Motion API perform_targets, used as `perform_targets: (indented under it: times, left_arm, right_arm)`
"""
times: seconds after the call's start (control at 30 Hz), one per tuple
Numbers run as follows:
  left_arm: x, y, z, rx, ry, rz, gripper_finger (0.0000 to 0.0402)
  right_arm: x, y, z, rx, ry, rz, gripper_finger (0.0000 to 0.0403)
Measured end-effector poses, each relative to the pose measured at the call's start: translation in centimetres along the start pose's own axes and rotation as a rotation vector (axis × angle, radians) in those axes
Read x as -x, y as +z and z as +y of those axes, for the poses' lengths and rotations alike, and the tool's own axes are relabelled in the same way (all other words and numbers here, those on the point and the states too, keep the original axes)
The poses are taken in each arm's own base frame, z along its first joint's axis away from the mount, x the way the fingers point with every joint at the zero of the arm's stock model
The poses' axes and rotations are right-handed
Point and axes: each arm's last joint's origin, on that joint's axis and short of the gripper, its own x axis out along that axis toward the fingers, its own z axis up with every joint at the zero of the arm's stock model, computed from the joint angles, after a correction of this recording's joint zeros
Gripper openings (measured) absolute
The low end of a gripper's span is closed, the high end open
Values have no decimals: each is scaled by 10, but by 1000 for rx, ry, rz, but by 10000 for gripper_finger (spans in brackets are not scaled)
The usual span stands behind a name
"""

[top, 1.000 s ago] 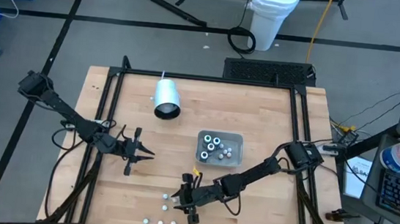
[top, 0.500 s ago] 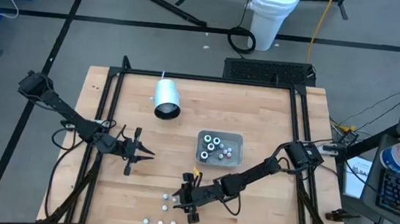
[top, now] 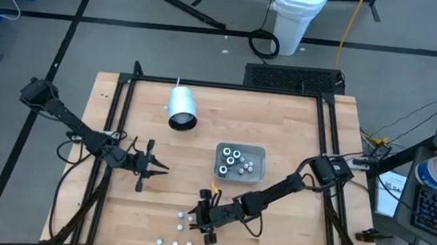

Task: Pick & Place food coloring
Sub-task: Put the small red food coloring bottle into the white bin

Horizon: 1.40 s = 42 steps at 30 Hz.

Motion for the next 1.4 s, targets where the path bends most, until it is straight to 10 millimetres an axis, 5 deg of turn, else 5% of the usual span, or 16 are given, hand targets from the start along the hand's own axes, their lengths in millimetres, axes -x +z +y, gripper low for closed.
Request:
perform_targets:
  times: [0.57, 1.0, 1.27, 1.4]
  left_arm:
    - [0, 0, 0, -2, 1, 1, 67]
    - [0, 0, 0, -2, 1, 1, 67]
    - [0, 0, 0, -1, 1, 2, 67]
    - [0, 0, 0, -1, 1, 2, 67]
  right_arm:
    - [-10, -14, 0, -23, 3, 4, 167]
    - [-10, -14, 0, -39, 6, 6, 63]
    - [-10, -14, 0, -39, 7, 5, 69]
    - [2, 4, -3, -10, 7, 2, 66]
